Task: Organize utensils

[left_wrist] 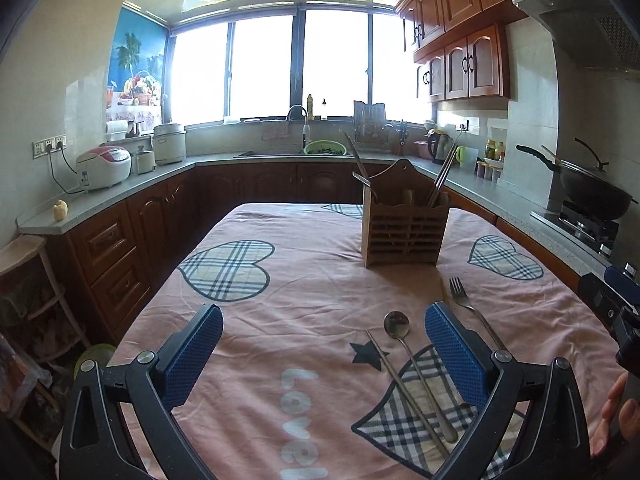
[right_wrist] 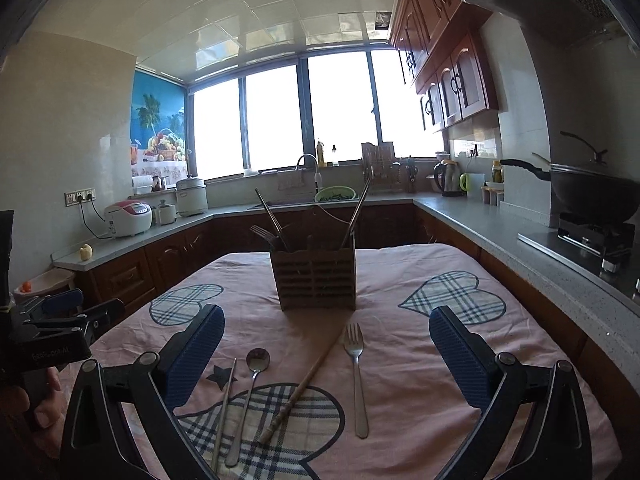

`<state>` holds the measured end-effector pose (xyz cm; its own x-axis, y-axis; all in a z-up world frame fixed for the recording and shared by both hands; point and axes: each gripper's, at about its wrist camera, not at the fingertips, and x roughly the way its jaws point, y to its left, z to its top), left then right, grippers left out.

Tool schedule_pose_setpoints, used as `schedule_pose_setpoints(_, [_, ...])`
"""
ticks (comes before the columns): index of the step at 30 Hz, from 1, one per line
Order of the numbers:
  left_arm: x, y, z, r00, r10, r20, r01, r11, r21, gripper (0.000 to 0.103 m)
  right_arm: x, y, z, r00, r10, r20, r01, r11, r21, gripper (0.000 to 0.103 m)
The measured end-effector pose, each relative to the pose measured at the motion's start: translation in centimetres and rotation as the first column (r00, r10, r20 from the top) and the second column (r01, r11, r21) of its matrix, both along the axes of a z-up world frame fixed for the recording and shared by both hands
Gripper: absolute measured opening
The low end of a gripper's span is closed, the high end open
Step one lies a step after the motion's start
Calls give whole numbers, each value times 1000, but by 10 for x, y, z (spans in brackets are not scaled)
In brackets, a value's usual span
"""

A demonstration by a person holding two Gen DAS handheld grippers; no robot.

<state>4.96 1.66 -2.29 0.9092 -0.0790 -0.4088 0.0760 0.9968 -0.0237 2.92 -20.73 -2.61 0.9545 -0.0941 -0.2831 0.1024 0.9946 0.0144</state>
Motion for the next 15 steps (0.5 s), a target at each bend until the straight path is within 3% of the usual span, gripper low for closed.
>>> schedule_pose_setpoints(15, [0,4,-8,999,35,24,-36,999,40,102,-10,6,-13,1000,-3,6,3,999,-37,103])
